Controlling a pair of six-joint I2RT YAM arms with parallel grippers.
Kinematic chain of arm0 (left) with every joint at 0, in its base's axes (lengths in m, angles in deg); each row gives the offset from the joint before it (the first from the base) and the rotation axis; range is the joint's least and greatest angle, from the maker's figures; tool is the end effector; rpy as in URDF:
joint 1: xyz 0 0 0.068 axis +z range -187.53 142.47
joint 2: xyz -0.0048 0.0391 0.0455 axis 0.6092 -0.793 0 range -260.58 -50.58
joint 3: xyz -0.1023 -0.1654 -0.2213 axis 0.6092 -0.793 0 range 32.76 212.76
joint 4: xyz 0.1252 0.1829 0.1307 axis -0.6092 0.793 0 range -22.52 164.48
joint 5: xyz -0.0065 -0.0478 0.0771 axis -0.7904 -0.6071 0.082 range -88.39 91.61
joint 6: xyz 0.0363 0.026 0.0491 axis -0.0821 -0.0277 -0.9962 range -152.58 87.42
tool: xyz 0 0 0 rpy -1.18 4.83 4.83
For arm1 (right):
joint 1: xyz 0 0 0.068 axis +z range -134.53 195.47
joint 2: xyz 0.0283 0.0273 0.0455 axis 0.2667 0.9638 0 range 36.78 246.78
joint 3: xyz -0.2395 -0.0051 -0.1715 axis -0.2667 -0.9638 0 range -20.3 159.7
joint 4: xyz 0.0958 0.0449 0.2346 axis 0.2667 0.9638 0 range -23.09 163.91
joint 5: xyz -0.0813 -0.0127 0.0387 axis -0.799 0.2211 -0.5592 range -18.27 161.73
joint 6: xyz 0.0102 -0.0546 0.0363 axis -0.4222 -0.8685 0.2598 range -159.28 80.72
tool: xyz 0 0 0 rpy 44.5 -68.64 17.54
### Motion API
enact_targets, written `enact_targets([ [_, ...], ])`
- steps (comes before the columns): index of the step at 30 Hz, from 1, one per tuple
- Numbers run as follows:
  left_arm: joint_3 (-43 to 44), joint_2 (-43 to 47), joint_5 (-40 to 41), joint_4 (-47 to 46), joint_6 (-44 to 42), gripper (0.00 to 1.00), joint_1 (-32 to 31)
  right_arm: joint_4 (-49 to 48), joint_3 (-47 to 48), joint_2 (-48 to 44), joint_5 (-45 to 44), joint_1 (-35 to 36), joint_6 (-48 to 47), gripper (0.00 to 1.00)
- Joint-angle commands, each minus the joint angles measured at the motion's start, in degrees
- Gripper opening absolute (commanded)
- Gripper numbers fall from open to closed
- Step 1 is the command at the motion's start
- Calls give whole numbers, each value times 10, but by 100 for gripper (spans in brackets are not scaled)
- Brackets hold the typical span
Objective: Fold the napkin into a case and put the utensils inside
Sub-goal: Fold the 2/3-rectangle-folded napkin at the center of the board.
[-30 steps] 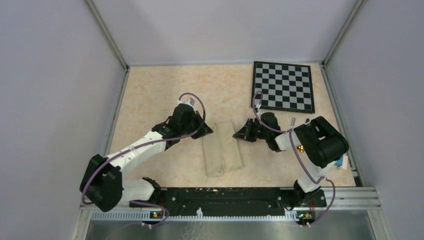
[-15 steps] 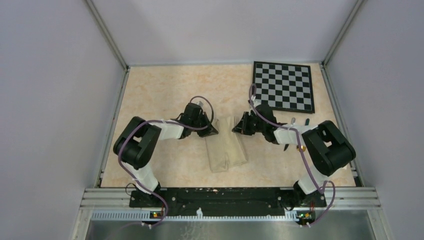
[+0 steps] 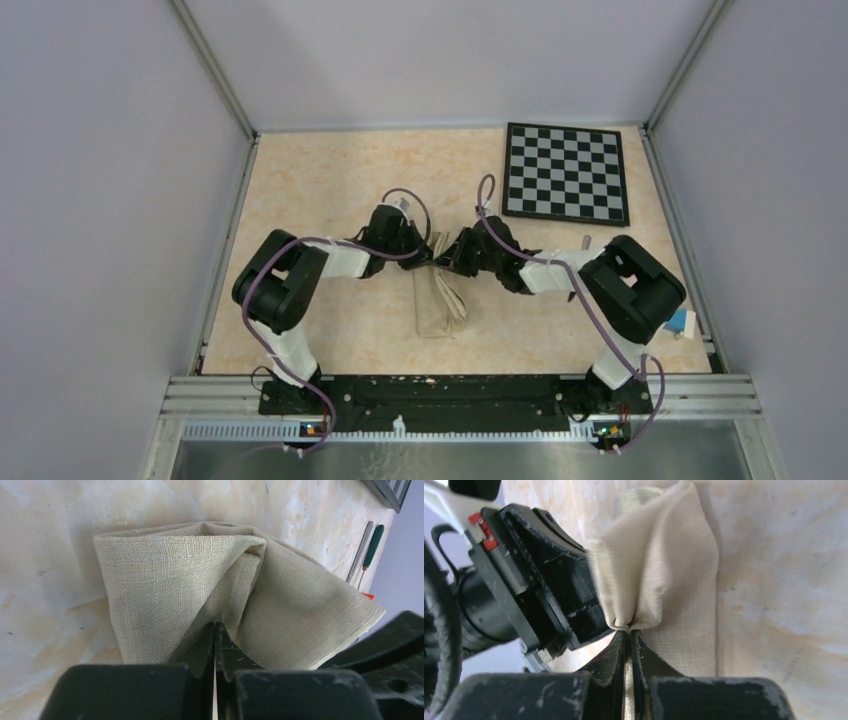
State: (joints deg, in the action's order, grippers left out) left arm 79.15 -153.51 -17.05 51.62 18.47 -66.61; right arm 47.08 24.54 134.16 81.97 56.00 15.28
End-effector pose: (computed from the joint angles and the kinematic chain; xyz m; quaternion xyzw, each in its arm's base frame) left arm 0.3070 -0.1901 0.1443 -0.1045 0.8932 -0.3778 0.2202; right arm 0.2650 0.2388 0.1752 0.0643 0.8727 0.4052 0.2646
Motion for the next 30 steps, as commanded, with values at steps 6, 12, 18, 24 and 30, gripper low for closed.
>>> enact_targets([
  [6, -7, 54, -10, 24, -71, 8, 1, -131, -28, 18, -127, 23, 223, 0],
  [12, 32, 146, -40, 150, -122, 45, 14, -102, -18, 15, -133, 23, 202, 0],
  [18, -9, 227, 8, 229, -136, 55, 35, -99, -13, 26, -122, 25, 199, 0],
  [24, -88, 192, -58, 124, -89, 56, 39, -80, 12, 35, -126, 33, 190, 0],
  [30, -96, 152, -21, 106, -98, 45, 39, -67, 34, 51, -130, 53, 190, 0],
])
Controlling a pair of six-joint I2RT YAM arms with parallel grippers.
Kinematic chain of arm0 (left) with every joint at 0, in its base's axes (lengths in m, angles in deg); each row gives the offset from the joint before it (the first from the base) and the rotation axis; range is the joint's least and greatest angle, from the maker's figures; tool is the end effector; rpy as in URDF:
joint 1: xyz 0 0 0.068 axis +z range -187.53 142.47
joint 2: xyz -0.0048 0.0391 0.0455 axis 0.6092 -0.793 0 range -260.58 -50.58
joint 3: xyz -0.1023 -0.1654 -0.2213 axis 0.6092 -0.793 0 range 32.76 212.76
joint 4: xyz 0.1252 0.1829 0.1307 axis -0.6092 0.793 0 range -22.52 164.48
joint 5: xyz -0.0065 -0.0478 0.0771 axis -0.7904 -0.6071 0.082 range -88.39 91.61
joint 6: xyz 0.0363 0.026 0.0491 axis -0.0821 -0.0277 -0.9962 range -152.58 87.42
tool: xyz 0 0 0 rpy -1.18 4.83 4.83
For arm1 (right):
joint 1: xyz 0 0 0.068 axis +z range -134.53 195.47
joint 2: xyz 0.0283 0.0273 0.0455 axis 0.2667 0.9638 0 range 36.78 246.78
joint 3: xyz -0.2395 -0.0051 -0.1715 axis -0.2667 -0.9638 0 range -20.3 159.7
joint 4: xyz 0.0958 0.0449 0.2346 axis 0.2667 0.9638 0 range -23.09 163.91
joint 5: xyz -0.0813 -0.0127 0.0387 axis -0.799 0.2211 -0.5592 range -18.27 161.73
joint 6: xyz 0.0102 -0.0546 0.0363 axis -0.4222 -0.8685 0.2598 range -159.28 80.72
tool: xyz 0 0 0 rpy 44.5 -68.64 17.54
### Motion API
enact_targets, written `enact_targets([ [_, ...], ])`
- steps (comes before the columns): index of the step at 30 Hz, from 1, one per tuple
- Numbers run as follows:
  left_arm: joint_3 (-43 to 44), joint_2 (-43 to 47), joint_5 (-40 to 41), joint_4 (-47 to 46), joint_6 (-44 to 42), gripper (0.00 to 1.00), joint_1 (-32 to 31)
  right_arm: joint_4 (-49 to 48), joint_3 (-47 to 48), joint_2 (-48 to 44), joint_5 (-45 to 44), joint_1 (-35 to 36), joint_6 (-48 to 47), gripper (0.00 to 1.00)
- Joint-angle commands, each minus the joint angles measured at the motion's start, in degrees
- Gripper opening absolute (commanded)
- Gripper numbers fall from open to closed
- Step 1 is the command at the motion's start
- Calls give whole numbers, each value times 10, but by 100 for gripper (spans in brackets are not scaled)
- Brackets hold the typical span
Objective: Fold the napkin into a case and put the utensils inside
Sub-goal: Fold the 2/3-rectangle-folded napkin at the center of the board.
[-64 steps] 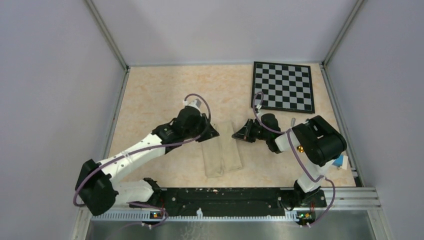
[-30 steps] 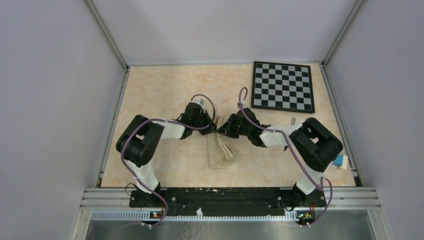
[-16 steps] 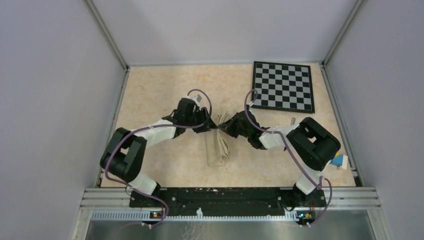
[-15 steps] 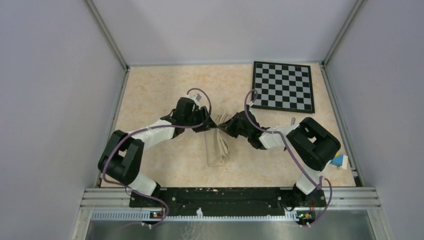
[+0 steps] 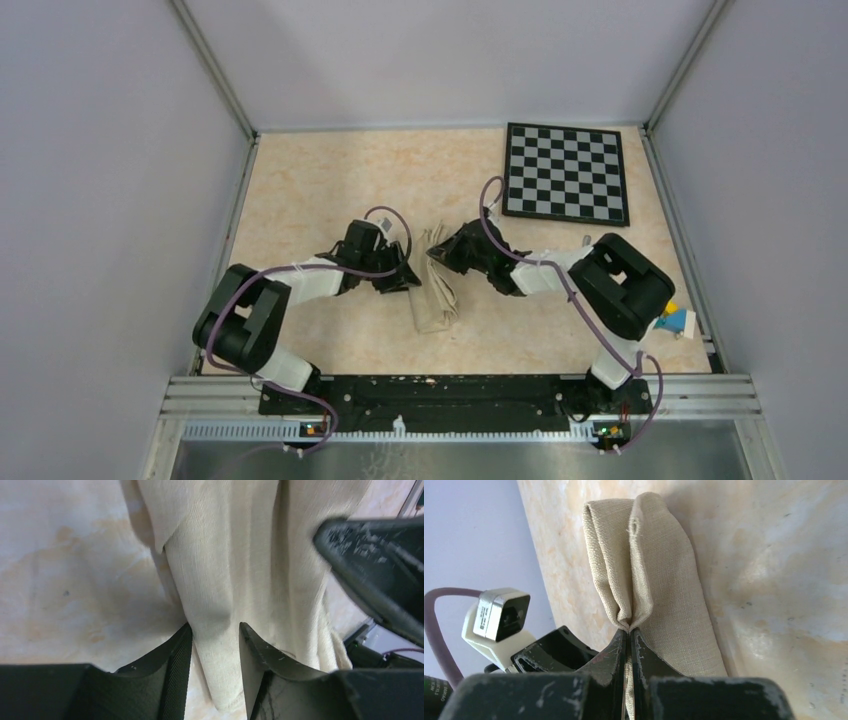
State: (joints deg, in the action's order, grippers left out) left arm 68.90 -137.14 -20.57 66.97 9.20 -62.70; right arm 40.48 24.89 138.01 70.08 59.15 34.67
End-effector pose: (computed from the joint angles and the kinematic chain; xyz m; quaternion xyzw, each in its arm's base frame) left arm 0.2462 -0.1377 0.1583 -0.0680 0.9217 -0.3363 0.1809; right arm 0.2687 0.2544 0.1660 0.2327 0.8323 0.4238 0.2711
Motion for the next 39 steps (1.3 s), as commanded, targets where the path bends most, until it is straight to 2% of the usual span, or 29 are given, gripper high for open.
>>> enact_targets([
  [1, 7, -19, 19, -51, -6, 41, 0, -2, 33, 16, -12, 26, -4, 0],
  [4, 5, -40, 31, -60, -7, 27, 0, -3, 44, 29, -10, 38, -2, 0],
  [7, 0, -53, 33, -72, -7, 22, 0, -4, 50, 37, -12, 50, 2, 0],
  [18, -12, -33, 48, -59, -21, 20, 0, -38, 67, 81, -21, 70, 68, 0],
  [25, -34, 19, 53, -22, -45, 31, 1, -58, 57, 94, -41, 70, 85, 0],
  [30, -63, 90, 66, 28, -47, 44, 2, -59, 62, 103, -46, 70, 87, 0],
  [32, -71, 126, 63, 33, -46, 52, 5, -58, 63, 102, -47, 70, 87, 0],
  [35, -80, 162, 45, 11, -46, 72, 6, -52, 68, 102, -44, 70, 90, 0],
  [39, -63, 123, 4, -26, -57, 82, 6, -45, 75, 102, -40, 70, 93, 0],
])
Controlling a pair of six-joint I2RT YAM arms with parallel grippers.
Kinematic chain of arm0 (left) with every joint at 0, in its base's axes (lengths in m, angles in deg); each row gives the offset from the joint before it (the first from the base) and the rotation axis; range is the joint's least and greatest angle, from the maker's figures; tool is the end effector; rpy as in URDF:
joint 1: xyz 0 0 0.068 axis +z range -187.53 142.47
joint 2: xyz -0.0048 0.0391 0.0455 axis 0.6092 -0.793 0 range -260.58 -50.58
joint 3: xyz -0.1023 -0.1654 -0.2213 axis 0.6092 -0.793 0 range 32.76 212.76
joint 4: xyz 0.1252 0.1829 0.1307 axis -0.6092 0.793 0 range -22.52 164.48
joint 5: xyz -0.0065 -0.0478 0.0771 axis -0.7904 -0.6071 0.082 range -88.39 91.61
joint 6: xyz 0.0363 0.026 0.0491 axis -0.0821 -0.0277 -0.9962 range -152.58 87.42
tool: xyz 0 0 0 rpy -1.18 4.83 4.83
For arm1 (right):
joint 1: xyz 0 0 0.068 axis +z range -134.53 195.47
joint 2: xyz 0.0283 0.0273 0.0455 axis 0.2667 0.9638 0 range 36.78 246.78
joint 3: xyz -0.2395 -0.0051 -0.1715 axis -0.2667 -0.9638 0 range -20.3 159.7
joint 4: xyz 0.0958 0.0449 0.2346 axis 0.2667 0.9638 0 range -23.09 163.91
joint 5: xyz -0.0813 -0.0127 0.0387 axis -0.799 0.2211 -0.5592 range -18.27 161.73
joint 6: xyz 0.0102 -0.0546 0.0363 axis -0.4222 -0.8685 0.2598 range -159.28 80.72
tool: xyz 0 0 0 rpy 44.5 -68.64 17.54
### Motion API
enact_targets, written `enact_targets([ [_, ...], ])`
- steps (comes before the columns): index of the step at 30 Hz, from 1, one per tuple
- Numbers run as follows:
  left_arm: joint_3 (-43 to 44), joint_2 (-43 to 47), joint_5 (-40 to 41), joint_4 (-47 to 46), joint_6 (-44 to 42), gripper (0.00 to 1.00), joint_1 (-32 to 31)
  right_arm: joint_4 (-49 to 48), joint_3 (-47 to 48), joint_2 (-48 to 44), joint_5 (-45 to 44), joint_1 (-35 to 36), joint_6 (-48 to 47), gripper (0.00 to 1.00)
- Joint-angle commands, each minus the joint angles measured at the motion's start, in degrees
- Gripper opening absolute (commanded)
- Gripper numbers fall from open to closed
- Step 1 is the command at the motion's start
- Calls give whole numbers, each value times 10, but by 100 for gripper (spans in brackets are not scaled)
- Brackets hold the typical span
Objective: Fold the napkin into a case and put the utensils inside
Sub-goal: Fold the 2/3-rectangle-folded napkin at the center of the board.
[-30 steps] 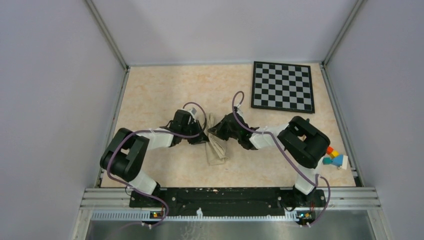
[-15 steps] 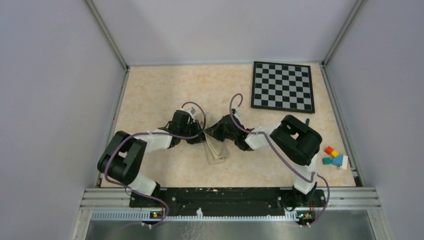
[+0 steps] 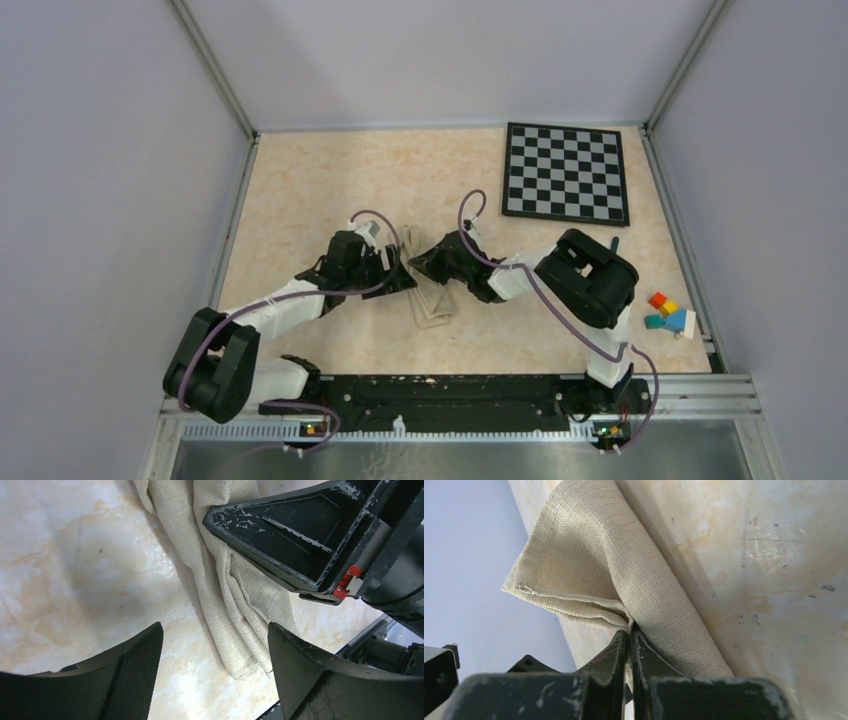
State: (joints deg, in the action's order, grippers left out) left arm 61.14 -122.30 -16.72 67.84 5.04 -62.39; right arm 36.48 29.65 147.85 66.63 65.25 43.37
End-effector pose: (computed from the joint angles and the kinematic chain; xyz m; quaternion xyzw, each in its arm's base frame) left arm 0.2071 -0.1143 0.1783 -0.0387 0.9091 -0.3265 0.2559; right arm 0.2622 0.3027 0.1347 0.2668 0.8264 0.4368 0.2348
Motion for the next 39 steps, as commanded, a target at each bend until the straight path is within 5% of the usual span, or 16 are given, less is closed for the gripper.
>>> enact_targets([
  [1, 25, -44, -35, -30, -21, 83, 2, 0, 29, 1, -7, 9, 5, 0],
  [6, 52, -129, -36, -41, -39, 83, 2, 1, 40, 5, 0, 12, 1, 0],
  [18, 27, -141, 45, -11, -10, 37, 3, -36, 32, 5, 61, 6, -77, 0],
  [20, 17, -131, 44, -15, -12, 32, 3, -42, 33, 3, 105, -5, -141, 15],
  [23, 5, -122, 39, -26, -12, 29, 3, -39, 40, 0, 189, -31, -263, 40],
  [30, -8, -108, 26, -34, -8, 30, 4, 32, 40, -57, 244, -75, -414, 59],
  [39, 21, -17, 23, 34, -8, 49, 8, -5, 43, -59, 341, -110, -401, 60],
])
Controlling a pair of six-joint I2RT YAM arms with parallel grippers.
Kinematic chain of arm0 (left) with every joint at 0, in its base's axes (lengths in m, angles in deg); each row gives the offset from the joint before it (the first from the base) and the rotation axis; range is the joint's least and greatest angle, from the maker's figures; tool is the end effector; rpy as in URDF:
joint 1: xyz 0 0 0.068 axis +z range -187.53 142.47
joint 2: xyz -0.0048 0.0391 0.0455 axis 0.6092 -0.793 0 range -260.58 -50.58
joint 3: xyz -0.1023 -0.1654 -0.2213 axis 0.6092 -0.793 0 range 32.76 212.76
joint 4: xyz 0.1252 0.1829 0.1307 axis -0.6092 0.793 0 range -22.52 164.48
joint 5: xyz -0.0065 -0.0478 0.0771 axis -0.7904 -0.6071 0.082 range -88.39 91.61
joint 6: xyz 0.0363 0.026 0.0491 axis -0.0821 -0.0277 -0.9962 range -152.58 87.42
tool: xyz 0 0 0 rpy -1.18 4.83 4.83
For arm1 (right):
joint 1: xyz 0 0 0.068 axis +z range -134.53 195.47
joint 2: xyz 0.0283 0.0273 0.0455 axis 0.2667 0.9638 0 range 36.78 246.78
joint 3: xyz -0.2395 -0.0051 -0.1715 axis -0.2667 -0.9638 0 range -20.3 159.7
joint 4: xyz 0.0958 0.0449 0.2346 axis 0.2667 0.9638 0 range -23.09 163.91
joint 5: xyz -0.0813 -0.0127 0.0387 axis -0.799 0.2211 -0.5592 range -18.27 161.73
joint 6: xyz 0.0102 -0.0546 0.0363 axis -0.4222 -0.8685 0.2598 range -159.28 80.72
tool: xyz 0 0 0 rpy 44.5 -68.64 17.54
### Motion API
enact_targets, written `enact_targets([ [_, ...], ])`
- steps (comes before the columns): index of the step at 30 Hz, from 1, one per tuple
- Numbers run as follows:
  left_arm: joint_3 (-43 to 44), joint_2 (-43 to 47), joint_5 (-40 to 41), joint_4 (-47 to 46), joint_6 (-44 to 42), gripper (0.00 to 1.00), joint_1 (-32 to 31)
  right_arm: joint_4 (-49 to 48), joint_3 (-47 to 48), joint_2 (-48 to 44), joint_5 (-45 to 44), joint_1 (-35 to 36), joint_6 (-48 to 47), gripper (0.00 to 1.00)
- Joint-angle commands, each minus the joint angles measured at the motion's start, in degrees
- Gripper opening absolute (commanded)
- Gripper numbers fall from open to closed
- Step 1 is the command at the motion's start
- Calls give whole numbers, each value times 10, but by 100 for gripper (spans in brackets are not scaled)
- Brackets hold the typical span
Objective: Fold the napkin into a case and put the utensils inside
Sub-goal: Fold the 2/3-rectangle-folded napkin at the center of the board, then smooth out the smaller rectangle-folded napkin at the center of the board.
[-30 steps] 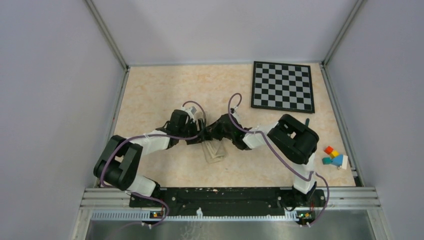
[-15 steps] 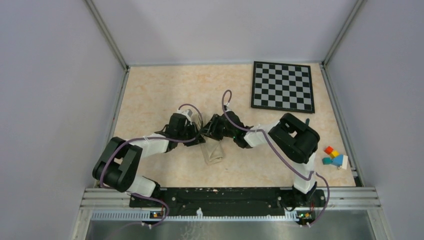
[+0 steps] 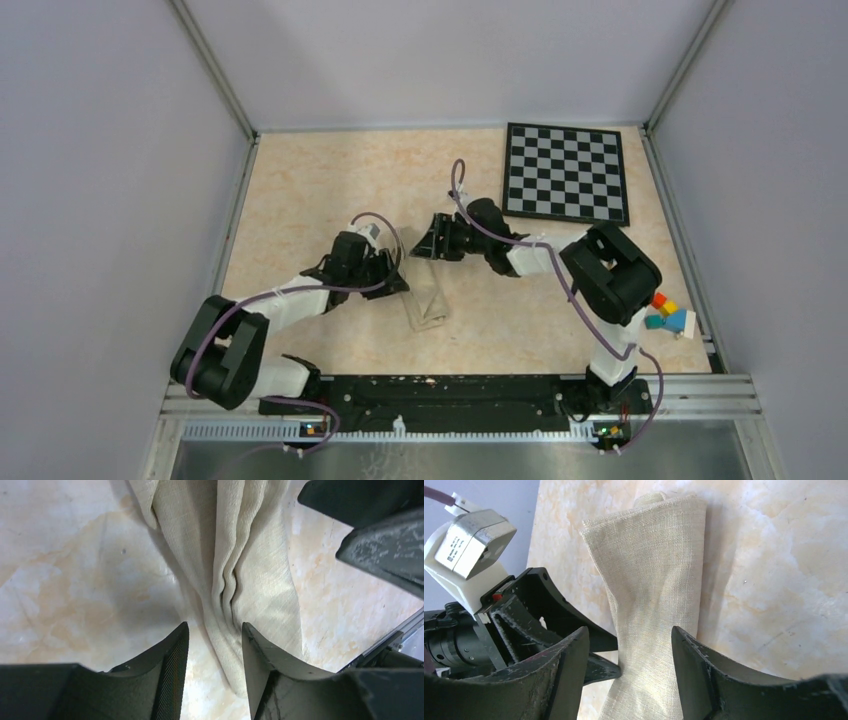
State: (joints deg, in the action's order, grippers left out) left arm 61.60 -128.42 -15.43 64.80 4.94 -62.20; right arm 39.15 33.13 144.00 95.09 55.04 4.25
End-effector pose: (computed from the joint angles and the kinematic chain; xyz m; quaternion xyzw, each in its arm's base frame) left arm 0.2195 -0.1179 0.1614 -0.0480 0.9184 -0.3078 0.2440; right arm 0.2991 0.2742 0.1748 -0.0784 0.8338 0.4726 0.2744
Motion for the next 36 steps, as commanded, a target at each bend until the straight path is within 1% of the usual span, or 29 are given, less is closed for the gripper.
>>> enact_targets([
  [1, 24, 49, 12, 82, -9, 52, 9, -36, 1, -27, 62, -7, -3, 60],
  [3, 44, 55, 11, 107, -13, 56, 16, -49, -18, -42, 75, -7, 12, 60],
  [5, 60, 60, 9, 123, -14, 56, 22, -64, -42, -57, 86, -2, 29, 54],
  [6, 70, 64, 4, 124, -13, 56, 25, -71, -54, -60, 93, 1, 34, 51],
  [8, 88, 70, -14, 118, -10, 55, 28, -75, -69, -64, 100, 13, 38, 37],
  [10, 105, 63, -46, 89, -5, 52, 27, -77, -82, -64, 98, 25, 38, 28],
  [12, 124, 36, -87, 45, 0, 49, 27, -102, -101, -59, 92, 36, 51, 20],
  [13, 140, 16, -98, 35, 4, 47, 28, -121, -111, -55, 88, 41, 62, 18],
  [17, 188, -82, -108, -5, 14, 41, 28, -174, -140, -30, 62, 67, 91, 11],
  [19, 211, -126, -101, -12, 8, 38, 27, -196, -155, -19, 46, 79, 101, 9],
  [23, 267, -197, -8, 43, -42, 31, 35, -232, -196, -3, 12, 88, 106, 5],
  [25, 283, -216, 32, 72, -66, 28, 38, -244, -213, 2, 9, 89, 106, 4],
  [28, 292, -218, 62, 87, -97, 27, 46, -245, -235, 2, 5, 90, 92, 3],
  [31, 309, -210, 94, 120, -128, 27, 51, -219, -253, -7, -6, 89, 63, 3],
  [34, 313, -189, 89, 133, -140, 27, 56, -194, -243, -26, 8, 90, 41, 5],
  [36, 312, -158, 78, 146, -135, 27, 56, -157, -221, -48, 30, 90, 20, 10],
])
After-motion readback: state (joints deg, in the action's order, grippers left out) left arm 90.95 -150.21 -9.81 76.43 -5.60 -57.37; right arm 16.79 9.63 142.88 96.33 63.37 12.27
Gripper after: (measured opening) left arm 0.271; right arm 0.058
